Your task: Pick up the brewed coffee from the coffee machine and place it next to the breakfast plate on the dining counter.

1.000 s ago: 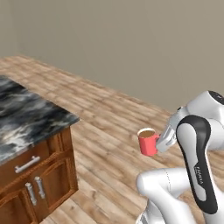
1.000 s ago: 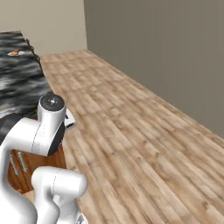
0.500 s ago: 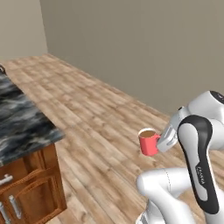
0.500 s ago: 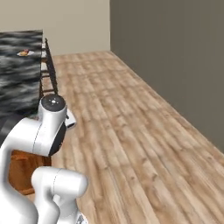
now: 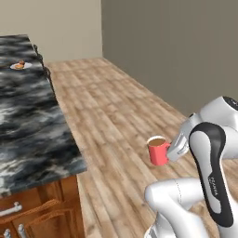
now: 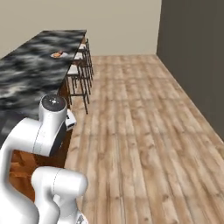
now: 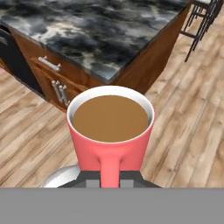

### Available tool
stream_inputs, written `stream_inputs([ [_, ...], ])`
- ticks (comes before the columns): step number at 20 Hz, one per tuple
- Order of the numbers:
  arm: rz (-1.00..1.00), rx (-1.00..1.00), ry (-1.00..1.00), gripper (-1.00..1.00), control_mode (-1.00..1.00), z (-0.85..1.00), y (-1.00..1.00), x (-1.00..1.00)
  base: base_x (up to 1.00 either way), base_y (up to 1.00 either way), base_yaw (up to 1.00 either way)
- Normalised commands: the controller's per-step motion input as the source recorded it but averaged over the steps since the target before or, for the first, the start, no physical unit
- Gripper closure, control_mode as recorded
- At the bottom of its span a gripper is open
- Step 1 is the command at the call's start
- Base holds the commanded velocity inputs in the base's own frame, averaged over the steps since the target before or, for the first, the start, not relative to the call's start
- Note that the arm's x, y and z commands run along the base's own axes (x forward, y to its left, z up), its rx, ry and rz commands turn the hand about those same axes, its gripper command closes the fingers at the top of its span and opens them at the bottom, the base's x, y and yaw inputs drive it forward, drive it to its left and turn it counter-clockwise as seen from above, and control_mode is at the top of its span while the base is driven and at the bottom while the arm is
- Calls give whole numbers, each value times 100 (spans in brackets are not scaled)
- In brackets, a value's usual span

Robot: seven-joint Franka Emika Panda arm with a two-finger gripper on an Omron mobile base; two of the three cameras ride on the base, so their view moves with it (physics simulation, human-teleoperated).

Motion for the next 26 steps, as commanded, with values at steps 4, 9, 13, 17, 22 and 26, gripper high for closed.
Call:
stream_inputs([
  [4,0,0,0,100,100,0,0,0,100,-49,41],
  [9,0,0,0,100,100,0,0,0,100,-50,41],
  [13,0,0,0,100,100,0,0,0,100,-61,43],
  [17,0,0,0,100,100,0,0,0,100,-69,42],
  [22,0,0,0,100,100,0,0,0,100,-91,36],
  [26,0,0,0,100,100,0,0,0,100,-100,32],
])
